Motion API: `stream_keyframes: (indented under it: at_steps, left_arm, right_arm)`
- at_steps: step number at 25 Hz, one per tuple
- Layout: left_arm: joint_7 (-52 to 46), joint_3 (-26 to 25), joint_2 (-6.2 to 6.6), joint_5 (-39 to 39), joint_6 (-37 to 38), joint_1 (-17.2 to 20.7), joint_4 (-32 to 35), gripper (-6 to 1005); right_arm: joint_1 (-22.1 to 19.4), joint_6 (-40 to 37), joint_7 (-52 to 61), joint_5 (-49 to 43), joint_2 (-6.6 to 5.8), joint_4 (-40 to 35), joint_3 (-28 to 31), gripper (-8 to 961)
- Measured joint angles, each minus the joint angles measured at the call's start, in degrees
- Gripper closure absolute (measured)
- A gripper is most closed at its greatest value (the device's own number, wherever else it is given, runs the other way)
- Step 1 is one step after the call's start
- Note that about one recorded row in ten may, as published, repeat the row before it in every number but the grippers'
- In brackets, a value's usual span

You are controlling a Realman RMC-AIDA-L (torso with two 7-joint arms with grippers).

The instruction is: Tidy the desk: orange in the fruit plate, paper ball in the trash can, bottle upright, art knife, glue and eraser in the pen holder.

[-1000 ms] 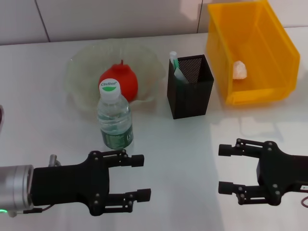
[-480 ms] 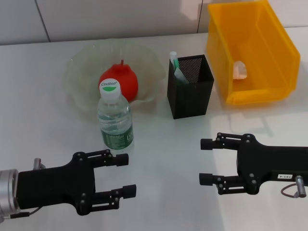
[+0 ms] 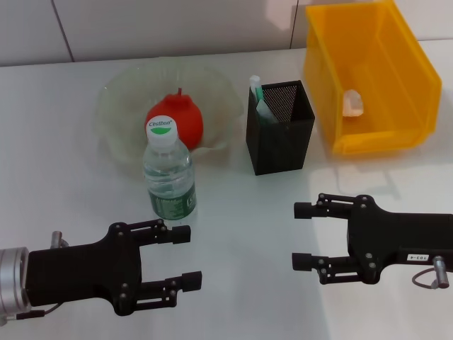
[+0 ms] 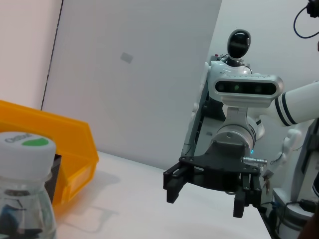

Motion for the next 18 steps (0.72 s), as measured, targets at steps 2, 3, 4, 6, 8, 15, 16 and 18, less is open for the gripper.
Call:
stream_keyframes:
  at_steps: [2, 3, 4, 6, 8, 15, 16, 18]
  left_arm:
    - [-0.01, 0.00, -0.01, 0.00, -0.01, 0.00, 0.01, 286]
    - [-0.01, 0.00, -0.04, 0.00, -0.03, 0.00, 0.01, 284]
    - [-0.02, 0.00, -0.05, 0.00, -0.05, 0.00, 0.01, 283]
    - [-0.04, 0.00, -0.09, 0.00, -0.09, 0.00, 0.01, 280]
    - [-0.07, -0.01, -0.12, 0.00, -0.11, 0.07, 0.01, 277]
    - [-0.13, -0.03, -0.33, 0.00, -0.11, 0.41, 0.00, 267]
    - [-0.13, -0.03, -0.33, 0.00, -0.11, 0.41, 0.00, 266]
    - [-0.41, 0.00, -0.40, 0.00, -0.04, 0.46, 0.00, 263]
  right_arm:
    - [-0.09, 0.00, 0.01, 0.00, 0.00, -0.03, 0.00, 166]
    - [-0.11, 0.00, 0.01, 0.00, 0.00, -0.03, 0.00, 166]
    - [-0.12, 0.00, 0.02, 0.00, 0.00, -0.03, 0.00, 167]
    - [-0.15, 0.00, 0.03, 0.00, 0.00, -0.01, 0.00, 167]
    - [-0.21, 0.00, 0.03, 0.00, 0.00, 0.00, 0.00, 167]
    - [-0.54, -0.01, 0.03, 0.00, 0.00, 0.08, 0.01, 168]
    - [-0.54, -0.01, 0.03, 0.00, 0.00, 0.08, 0.01, 168]
    - [-0.63, -0.01, 0.03, 0.00, 0.00, 0.13, 0.01, 168]
